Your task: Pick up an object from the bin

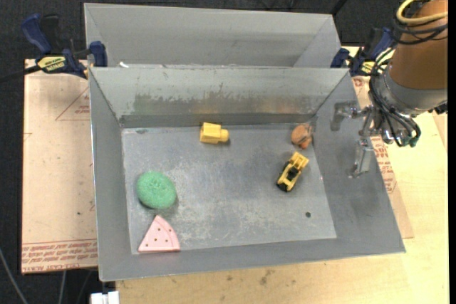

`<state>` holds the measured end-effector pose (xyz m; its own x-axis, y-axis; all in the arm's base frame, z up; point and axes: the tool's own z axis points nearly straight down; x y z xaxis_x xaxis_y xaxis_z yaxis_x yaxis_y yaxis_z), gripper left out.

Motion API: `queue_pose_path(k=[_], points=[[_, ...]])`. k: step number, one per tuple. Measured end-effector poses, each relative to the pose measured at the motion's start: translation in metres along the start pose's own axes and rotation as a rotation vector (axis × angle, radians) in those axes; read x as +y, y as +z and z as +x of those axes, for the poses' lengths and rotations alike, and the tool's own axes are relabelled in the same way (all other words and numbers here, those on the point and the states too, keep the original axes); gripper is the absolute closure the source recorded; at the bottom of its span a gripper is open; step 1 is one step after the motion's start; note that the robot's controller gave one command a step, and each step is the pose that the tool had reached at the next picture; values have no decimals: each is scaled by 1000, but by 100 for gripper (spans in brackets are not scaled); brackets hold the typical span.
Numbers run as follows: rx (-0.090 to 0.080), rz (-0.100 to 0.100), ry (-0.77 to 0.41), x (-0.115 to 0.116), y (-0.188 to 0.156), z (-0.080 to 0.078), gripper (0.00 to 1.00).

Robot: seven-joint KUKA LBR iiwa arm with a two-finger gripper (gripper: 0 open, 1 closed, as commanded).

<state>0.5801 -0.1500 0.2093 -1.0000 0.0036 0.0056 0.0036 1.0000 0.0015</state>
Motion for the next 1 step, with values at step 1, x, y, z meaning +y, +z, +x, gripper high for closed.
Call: queue_pose_path(k=[1], points=[[-8, 2, -3, 1, -5, -1, 0]])
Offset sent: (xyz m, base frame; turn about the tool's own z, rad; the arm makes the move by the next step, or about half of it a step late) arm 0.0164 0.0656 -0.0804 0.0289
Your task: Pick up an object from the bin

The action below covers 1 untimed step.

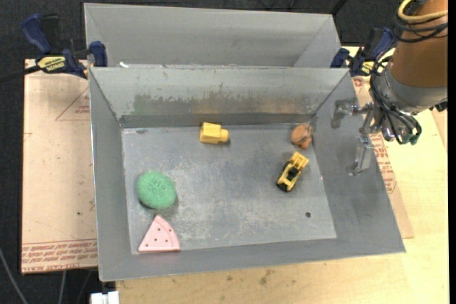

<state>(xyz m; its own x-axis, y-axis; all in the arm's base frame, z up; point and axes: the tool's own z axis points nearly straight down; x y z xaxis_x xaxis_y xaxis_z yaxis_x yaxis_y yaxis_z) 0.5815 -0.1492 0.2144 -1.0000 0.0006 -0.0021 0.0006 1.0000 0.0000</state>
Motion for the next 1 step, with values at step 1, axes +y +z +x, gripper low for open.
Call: queue_pose_path(k=[1], points=[[0, 0, 1, 0, 0, 0, 0]])
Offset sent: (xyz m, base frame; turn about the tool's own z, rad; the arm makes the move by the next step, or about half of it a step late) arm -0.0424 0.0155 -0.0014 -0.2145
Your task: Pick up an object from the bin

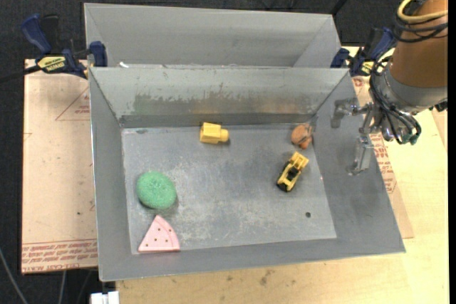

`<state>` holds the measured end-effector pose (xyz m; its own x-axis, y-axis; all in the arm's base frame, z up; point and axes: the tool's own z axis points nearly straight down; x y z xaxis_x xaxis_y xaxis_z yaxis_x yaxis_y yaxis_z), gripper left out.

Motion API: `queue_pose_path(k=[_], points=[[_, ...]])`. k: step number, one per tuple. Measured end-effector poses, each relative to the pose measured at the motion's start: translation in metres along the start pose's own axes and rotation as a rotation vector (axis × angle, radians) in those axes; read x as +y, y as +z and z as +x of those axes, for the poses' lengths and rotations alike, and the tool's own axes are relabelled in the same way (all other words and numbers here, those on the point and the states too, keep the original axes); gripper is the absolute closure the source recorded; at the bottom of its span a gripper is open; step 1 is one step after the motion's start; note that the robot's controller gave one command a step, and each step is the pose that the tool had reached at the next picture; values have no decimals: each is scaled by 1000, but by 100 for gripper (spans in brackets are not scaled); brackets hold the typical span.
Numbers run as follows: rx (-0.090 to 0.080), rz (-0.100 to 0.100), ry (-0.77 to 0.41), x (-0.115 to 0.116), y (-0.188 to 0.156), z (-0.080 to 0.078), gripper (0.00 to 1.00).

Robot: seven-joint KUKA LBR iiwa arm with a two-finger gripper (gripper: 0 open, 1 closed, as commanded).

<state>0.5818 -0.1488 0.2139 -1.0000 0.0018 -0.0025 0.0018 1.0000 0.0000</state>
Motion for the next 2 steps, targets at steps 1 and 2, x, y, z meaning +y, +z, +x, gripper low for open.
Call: queue_pose_path(k=[1, 2], points=[[6, -4, -81, 21, 36, 18, 0], [-8, 3, -173, 39, 42, -2, 0]])
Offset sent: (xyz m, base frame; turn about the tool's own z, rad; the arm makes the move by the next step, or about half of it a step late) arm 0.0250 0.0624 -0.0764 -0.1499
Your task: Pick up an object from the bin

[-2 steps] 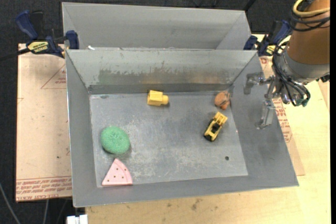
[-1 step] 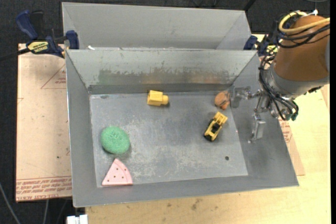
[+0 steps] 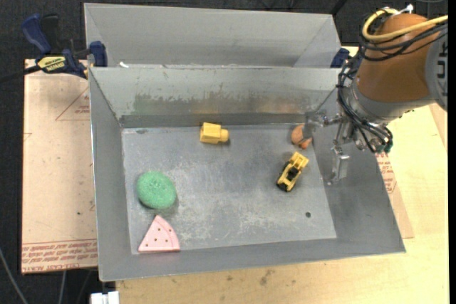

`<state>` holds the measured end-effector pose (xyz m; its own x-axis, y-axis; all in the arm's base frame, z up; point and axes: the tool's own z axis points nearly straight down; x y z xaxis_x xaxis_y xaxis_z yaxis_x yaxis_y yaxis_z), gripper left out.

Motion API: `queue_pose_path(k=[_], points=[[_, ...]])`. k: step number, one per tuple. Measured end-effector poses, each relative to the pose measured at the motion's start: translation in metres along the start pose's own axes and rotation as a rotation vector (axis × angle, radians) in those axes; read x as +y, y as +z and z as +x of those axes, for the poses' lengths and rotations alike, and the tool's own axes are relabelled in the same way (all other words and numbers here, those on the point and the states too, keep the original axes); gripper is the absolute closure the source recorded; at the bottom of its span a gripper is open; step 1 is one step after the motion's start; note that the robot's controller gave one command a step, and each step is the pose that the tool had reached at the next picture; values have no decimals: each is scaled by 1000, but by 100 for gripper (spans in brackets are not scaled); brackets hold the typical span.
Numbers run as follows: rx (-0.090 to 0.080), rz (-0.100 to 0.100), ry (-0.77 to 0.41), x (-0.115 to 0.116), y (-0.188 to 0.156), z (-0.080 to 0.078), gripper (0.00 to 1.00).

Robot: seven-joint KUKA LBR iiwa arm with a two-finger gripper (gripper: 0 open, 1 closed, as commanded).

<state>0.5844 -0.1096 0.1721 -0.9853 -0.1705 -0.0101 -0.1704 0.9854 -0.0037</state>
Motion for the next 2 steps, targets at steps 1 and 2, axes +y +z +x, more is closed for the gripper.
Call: queue_pose_path(k=[1, 2], points=[[5, -4, 65, 15, 37, 21, 0], [13, -5, 24, 18, 53, 38, 0]])
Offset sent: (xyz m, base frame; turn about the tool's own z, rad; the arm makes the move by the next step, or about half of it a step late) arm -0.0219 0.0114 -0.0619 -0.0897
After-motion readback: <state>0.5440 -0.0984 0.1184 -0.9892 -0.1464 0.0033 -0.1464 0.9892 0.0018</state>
